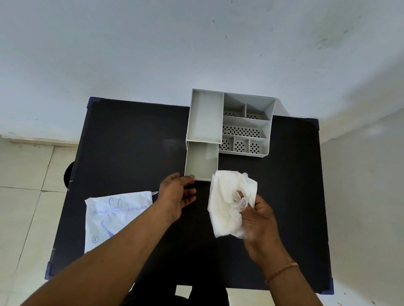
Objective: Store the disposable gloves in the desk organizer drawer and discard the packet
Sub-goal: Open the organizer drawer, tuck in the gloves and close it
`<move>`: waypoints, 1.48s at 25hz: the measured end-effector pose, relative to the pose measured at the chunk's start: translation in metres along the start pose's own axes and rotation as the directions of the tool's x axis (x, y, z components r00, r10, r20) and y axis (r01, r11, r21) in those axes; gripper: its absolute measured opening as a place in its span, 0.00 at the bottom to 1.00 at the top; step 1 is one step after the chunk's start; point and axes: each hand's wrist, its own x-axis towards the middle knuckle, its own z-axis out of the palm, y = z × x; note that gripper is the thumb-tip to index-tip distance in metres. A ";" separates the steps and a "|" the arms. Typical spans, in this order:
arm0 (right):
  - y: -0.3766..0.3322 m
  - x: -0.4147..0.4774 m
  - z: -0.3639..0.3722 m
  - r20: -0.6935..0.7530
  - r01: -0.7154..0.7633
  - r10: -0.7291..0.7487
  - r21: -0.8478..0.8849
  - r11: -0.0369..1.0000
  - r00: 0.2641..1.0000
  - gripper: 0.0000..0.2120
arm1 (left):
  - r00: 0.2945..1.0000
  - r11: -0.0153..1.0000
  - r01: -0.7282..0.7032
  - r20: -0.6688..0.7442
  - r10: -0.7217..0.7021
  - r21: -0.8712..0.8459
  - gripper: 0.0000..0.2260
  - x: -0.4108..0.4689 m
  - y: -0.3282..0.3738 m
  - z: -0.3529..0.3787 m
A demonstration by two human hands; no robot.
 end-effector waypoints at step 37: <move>0.013 0.128 0.076 0.001 0.273 -0.549 -0.868 0.414 0.836 0.11 | 0.335 -0.163 -0.563 0.404 0.851 0.810 0.12 0.041 0.036 0.014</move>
